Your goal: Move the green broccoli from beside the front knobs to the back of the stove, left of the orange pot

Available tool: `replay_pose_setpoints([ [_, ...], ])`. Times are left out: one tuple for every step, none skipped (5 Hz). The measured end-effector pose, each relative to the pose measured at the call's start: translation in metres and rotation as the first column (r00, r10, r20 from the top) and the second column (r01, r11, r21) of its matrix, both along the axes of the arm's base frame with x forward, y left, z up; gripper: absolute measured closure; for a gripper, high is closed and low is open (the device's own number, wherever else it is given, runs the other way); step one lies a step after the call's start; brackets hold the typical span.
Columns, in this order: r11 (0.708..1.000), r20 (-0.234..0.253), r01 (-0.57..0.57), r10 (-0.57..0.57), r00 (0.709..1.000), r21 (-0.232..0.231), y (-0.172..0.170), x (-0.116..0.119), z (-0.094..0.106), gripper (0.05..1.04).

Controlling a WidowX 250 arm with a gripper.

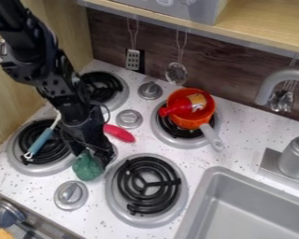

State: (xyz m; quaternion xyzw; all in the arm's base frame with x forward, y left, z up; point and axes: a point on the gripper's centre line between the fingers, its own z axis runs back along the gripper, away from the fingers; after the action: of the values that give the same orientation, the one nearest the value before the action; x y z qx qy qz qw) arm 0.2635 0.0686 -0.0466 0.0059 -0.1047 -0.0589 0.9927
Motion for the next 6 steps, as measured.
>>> replay_pose_setpoints([
  [1.0, -0.027, 0.009, -0.009, 1.0, -0.008, 0.0, -0.001, -0.003, 0.45],
  [1.0, -0.024, 0.002, -0.002, 1.0, -0.015, 0.0, 0.0, -0.005, 0.711],
  [0.999, -0.029, -0.008, 0.007, 1.0, -0.031, -0.002, -0.001, -0.004, 0.792],
  [1.0, -0.01, -0.009, 0.008, 1.0, -0.012, -0.003, -0.005, -0.003, 0.794],
  [0.999, 0.039, 0.03, -0.032, 0.999, 0.039, -0.012, -0.004, 0.008, 0.794],
  [0.996, 0.087, 0.02, -0.028, 0.996, 0.085, -0.018, 0.002, 0.028, 0.794],
])
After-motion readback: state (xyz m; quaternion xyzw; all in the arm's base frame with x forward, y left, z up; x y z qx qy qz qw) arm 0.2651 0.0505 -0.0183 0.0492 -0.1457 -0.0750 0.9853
